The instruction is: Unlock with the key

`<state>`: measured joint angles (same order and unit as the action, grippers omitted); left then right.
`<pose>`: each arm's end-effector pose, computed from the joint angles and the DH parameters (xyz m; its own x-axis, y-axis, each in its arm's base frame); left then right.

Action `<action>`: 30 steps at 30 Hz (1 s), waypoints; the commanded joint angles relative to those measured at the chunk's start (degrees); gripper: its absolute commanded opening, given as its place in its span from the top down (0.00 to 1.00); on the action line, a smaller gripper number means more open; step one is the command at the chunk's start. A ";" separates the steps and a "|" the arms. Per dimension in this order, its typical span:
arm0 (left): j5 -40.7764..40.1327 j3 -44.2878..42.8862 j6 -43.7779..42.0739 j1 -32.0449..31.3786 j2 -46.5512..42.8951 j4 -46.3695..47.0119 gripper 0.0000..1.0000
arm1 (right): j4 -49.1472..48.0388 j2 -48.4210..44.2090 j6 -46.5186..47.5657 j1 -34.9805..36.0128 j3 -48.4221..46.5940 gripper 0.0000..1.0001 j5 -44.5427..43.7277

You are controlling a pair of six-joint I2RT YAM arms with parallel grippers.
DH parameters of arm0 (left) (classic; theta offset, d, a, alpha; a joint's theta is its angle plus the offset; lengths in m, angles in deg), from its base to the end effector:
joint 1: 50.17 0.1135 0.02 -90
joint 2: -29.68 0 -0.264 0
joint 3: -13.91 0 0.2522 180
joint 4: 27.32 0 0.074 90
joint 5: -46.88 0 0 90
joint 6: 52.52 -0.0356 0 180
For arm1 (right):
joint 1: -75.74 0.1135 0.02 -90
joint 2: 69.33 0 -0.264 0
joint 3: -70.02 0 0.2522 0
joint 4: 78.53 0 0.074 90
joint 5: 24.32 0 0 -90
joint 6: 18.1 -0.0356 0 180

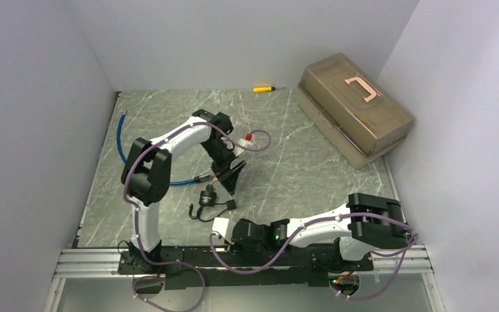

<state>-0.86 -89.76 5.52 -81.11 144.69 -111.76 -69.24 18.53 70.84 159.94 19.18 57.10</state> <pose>0.3040 -0.2101 0.2033 -0.5533 0.7884 -0.2687 0.7253 0.2973 -0.6210 0.0343 0.2849 0.1465 -0.0911 -0.7155 -0.6926 -0.9718 0.2157 -0.0951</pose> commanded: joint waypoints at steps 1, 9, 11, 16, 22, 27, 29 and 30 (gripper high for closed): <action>2.54 -4.49 -4.11 1.44 -7.43 -8.80 0.01 | 2.96 -1.91 -1.60 -0.85 2.26 1.00 -7.61; 3.65 -5.17 -4.95 2.05 -14.39 -11.94 0.01 | 3.19 -9.71 -1.37 -1.91 2.64 1.00 -11.43; 3.87 -4.82 -4.71 2.27 -15.67 -11.78 0.00 | 3.41 -11.33 -1.30 -3.11 3.02 1.00 -11.14; 4.80 -2.93 -3.85 2.68 -18.43 -10.11 0.01 | 3.01 -15.65 -2.16 -6.60 3.23 1.00 -10.25; 8.05 2.63 -4.34 3.01 -21.74 -6.40 0.00 | 1.63 -21.97 -4.05 -11.92 2.26 1.00 -6.97; 14.46 9.27 -8.48 3.15 -27.42 -0.78 0.01 | 2.47 -26.90 -4.84 -14.57 -1.49 1.00 -4.22; 18.39 13.20 -9.30 3.15 -30.91 3.83 0.01 | 3.08 -28.20 -5.46 -15.41 -3.56 1.00 -2.65; 20.01 15.37 -8.84 3.13 -32.90 7.17 0.01 | 3.34 -28.76 -5.90 -15.72 -4.55 1.00 -2.19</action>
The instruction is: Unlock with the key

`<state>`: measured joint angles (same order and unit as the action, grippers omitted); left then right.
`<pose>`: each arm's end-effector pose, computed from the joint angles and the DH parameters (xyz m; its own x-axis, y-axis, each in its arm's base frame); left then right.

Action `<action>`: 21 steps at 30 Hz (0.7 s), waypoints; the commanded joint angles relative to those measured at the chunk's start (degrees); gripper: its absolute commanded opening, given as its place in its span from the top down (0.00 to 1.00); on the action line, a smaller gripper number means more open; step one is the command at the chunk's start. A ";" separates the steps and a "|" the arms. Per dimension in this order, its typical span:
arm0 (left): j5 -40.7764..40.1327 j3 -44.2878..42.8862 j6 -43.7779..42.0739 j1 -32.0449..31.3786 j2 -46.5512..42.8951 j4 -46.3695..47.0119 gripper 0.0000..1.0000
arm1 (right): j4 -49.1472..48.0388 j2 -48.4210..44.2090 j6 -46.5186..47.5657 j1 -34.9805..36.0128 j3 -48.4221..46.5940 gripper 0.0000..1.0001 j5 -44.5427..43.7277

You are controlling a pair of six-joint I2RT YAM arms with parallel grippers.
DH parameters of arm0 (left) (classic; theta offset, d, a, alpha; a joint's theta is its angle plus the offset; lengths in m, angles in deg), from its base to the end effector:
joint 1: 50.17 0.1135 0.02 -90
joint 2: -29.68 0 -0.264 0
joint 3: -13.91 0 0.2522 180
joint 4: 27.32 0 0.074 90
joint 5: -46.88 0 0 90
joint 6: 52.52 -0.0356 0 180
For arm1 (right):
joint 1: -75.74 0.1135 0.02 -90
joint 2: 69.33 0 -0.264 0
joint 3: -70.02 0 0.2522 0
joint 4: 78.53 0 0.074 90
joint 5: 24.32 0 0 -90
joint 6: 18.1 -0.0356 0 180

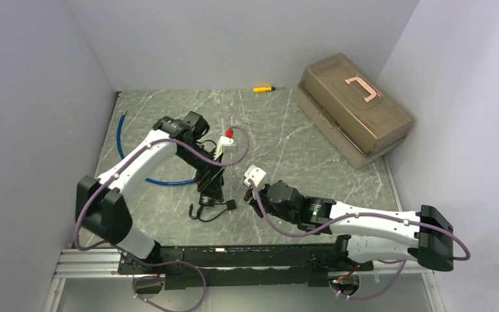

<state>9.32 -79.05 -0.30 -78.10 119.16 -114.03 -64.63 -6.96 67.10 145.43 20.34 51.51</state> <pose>0.2347 -0.1564 0.2978 -0.4679 0.6708 -0.5754 0.8284 0.1061 -0.5499 0.0917 0.2227 0.2434 -0.2245 -0.3730 -0.9003 -0.8174 0.5751 -0.0344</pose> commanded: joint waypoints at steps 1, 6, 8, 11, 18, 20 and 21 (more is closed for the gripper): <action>11.18 7.05 -1.68 0.07 -9.37 13.26 0.01 | -1.09 -3.69 -2.63 -1.41 -7.04 1.00 3.78; 12.41 15.54 4.63 0.15 -16.18 28.53 0.01 | -2.59 -5.33 -6.61 -2.47 -10.47 1.00 5.64; 11.46 17.32 5.69 0.12 -17.08 30.57 0.01 | -4.16 -5.95 -8.16 -2.91 -10.65 1.00 7.06; 13.85 17.20 2.76 0.15 -17.37 27.03 0.01 | -5.19 -6.30 -9.84 -3.58 -11.11 1.00 7.54; 13.98 18.61 9.50 0.12 -19.13 33.09 0.01 | -9.43 -6.49 -14.74 -4.38 -10.63 1.00 8.25; 14.94 19.36 12.46 -0.26 -19.11 36.14 0.01 | -10.04 -5.84 -15.65 -4.39 -10.92 1.00 8.23; 14.90 19.43 13.26 -0.62 -19.07 37.03 0.01 | -10.34 -5.60 -15.96 -4.39 -11.04 1.00 8.08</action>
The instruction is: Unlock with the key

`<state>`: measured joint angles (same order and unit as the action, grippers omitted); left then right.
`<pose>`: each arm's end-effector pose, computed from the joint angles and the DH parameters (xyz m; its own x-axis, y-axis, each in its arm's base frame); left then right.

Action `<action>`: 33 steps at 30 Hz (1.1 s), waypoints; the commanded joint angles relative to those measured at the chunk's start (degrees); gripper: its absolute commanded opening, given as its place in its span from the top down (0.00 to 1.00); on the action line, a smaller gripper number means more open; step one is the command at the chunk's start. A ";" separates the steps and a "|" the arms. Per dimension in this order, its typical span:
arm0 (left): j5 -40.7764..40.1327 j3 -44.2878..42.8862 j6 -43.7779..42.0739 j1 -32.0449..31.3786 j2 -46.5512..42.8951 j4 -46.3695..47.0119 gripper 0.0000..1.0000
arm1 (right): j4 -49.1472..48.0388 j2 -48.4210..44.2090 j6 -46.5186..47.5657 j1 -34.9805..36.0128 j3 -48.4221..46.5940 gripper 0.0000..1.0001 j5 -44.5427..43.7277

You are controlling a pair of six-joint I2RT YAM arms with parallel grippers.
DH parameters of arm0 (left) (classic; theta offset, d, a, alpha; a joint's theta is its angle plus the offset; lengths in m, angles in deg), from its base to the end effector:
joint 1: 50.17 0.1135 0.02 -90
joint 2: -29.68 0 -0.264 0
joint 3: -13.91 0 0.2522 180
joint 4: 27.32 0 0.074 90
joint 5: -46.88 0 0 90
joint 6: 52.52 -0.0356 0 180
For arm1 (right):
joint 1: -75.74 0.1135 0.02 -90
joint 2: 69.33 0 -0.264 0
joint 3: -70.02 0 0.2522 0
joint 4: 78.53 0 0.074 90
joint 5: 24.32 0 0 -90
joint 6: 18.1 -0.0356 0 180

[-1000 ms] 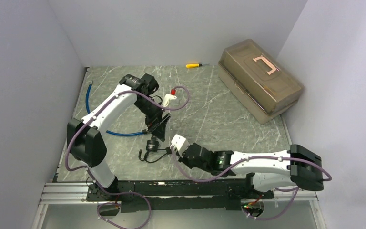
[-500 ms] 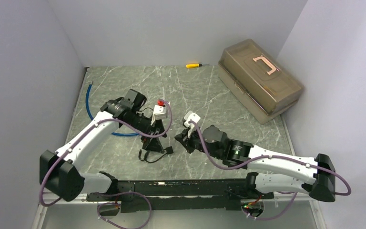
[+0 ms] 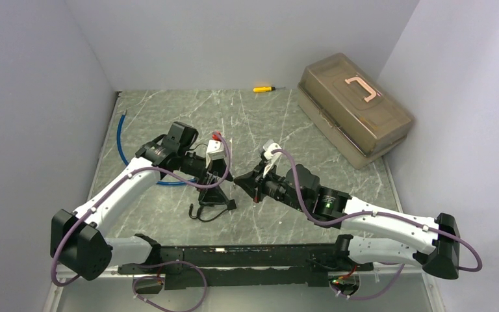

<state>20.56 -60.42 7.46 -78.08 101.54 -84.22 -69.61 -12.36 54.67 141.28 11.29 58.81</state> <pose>0.1989 -0.1415 0.3022 -0.2880 0.4036 -0.8684 0.9383 -0.0626 -0.3403 0.1019 0.2137 0.3290 -0.3024 0.0454 -0.9521 -0.8009 0.5294 0.2797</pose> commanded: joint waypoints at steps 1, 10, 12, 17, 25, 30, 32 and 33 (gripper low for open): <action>3.36 0.96 6.08 -0.80 -1.45 7.99 0.01 | -5.70 0.06 -3.73 -0.24 -2.11 1.00 0.76; 3.72 0.25 8.90 -1.03 -1.96 9.92 0.48 | -6.28 1.13 -4.90 -0.23 -2.24 1.00 -2.38; 4.89 0.17 8.45 -1.03 -2.26 9.14 0.57 | -6.40 1.13 -5.06 -0.20 -2.07 1.00 -3.54; 5.65 0.93 4.84 -2.13 -3.65 5.65 0.61 | -7.32 0.75 -5.46 -0.15 -1.53 1.00 -5.90; 5.06 -0.43 4.45 -2.04 -4.76 5.20 0.87 | -8.22 1.80 -7.08 -0.07 -0.86 1.00 -5.61; 2.89 -1.08 3.22 -1.19 -6.11 2.60 0.99 | -7.17 0.60 -7.86 -0.06 0.23 1.00 -6.66; 2.26 -0.89 3.53 -0.74 -6.49 2.89 0.99 | -7.08 0.12 -8.22 -0.10 0.53 1.00 -6.53; 1.56 -0.61 4.01 -0.56 -6.61 3.63 0.95 | -7.11 -0.07 -8.39 -0.06 0.53 1.00 -6.37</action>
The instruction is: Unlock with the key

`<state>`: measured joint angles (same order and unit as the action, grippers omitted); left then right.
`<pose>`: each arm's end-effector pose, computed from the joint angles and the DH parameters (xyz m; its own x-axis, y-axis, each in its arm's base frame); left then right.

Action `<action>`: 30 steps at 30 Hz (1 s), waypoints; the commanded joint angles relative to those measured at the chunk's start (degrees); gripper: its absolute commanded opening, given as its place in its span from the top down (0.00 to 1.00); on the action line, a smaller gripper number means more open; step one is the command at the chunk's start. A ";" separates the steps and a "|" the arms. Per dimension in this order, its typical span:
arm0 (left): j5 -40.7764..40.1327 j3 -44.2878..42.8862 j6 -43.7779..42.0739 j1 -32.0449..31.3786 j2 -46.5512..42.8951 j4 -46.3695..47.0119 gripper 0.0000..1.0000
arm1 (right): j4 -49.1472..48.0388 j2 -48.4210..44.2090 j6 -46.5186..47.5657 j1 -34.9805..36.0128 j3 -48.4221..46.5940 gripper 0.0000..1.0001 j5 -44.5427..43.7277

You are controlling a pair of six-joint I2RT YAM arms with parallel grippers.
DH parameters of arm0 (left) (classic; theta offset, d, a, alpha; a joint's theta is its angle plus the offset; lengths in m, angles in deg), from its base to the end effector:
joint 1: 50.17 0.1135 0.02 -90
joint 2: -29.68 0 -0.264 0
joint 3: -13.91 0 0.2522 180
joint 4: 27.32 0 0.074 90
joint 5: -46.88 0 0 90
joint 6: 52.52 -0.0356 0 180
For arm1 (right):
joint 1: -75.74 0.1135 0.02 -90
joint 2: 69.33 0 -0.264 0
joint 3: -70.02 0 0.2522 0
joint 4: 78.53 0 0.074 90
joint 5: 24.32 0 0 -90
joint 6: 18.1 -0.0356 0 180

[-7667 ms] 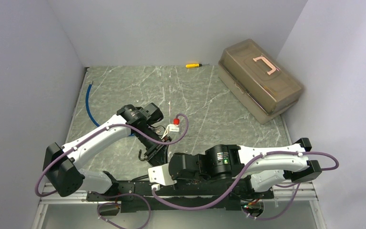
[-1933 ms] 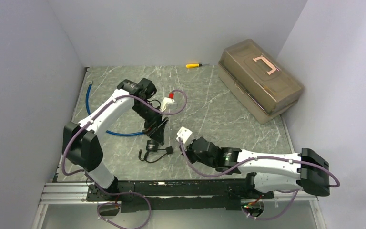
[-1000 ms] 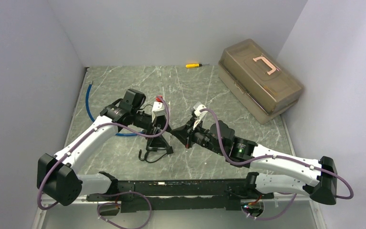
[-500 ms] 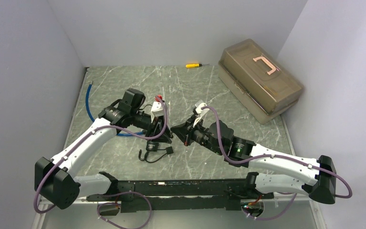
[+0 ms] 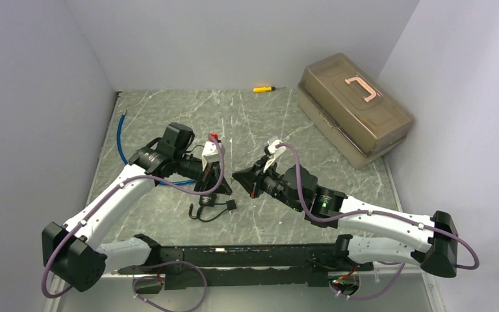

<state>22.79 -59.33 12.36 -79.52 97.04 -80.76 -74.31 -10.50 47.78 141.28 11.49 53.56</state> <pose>0.1837 -0.1406 0.3177 -0.2695 0.3504 -0.8970 0.9404 -0.1048 -0.3235 0.1078 0.2190 0.3295 -0.3580 0.1778 -0.9166 -0.7198 0.5727 0.3923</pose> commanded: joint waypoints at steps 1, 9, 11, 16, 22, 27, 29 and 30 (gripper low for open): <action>-1.69 -1.34 0.28 0.91 -2.13 1.07 0.91 | -2.37 -1.99 -1.54 -0.02 0.26 1.00 -1.01; -3.42 -0.62 4.03 1.92 -1.88 4.91 0.51 | -2.25 -1.50 -0.97 1.78 -0.93 1.00 -1.87; -4.46 -0.04 4.53 1.85 -1.96 5.51 0.28 | -2.77 -1.31 -0.93 2.32 -1.14 1.00 -1.94; -1.81 1.10 4.88 1.84 -1.79 6.89 0.06 | -3.82 -0.08 -0.44 3.22 -2.03 1.00 -2.68; -1.52 1.75 5.26 1.80 -2.59 6.94 0.26 | -4.73 1.20 0.21 3.77 -2.94 1.00 -3.79; -1.34 1.84 6.20 1.75 -3.01 7.56 0.46 | -5.38 2.36 0.36 4.41 -3.39 1.00 -4.68; -1.68 1.72 5.83 1.75 -3.25 7.00 0.57 | -5.48 2.44 0.24 4.59 -3.24 1.00 -5.21; -1.87 1.67 5.66 1.76 -3.40 6.79 0.61 | -5.58 2.38 0.22 4.65 -3.13 1.00 -5.48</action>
<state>19.14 -57.28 17.89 -77.83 95.46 -75.01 -76.04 -8.03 47.48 145.39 11.03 50.13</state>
